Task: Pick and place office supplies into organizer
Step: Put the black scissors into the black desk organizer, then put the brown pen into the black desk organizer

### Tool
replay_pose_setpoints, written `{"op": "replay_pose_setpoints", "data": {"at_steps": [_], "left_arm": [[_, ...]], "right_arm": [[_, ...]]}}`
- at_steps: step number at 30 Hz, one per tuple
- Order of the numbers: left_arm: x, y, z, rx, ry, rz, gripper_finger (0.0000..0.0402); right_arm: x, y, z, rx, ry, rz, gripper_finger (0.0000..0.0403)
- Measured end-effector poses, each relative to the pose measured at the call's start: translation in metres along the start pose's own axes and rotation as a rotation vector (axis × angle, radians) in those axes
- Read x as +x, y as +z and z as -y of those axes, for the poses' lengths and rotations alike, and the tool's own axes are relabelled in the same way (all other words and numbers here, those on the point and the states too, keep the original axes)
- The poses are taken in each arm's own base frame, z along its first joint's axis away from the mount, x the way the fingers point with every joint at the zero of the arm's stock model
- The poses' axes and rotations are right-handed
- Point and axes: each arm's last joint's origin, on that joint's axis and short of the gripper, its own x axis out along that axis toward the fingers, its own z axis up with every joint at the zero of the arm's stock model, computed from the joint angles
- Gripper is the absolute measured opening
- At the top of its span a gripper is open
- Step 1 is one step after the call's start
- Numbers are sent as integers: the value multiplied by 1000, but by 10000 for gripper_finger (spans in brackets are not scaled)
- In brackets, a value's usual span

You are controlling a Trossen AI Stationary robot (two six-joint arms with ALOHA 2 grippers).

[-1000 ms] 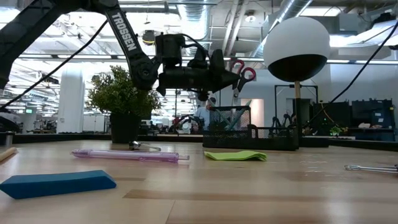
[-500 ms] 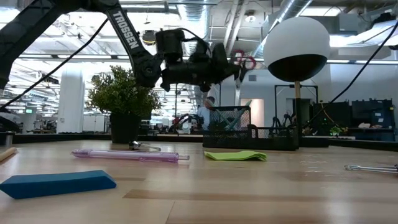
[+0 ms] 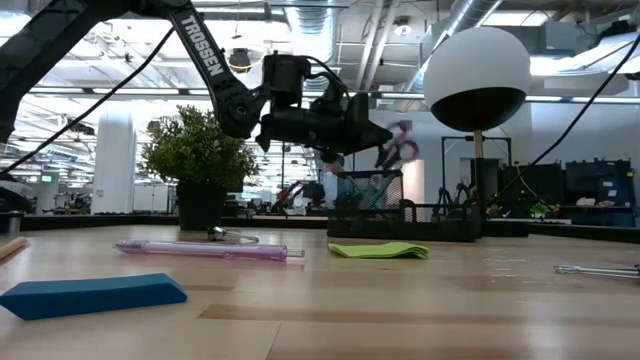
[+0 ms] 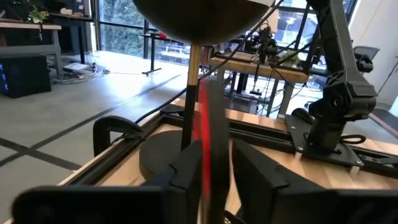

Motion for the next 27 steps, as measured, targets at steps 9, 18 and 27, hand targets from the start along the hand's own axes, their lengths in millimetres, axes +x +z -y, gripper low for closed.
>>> {"op": "replay_pose_setpoints", "data": {"at_steps": [9, 18, 27], "left_arm": [[0, -1, 8, 24, -67, 3, 108], [-6, 53, 17, -60, -152, 166, 110], [-42, 141, 57, 97, -259, 205, 103]], "right_arm": [[0, 0, 0, -1, 0, -1, 60], [0, 0, 0, -2, 1, -3, 60], [-14, -21, -10, -97, 50, -139, 60]]}}
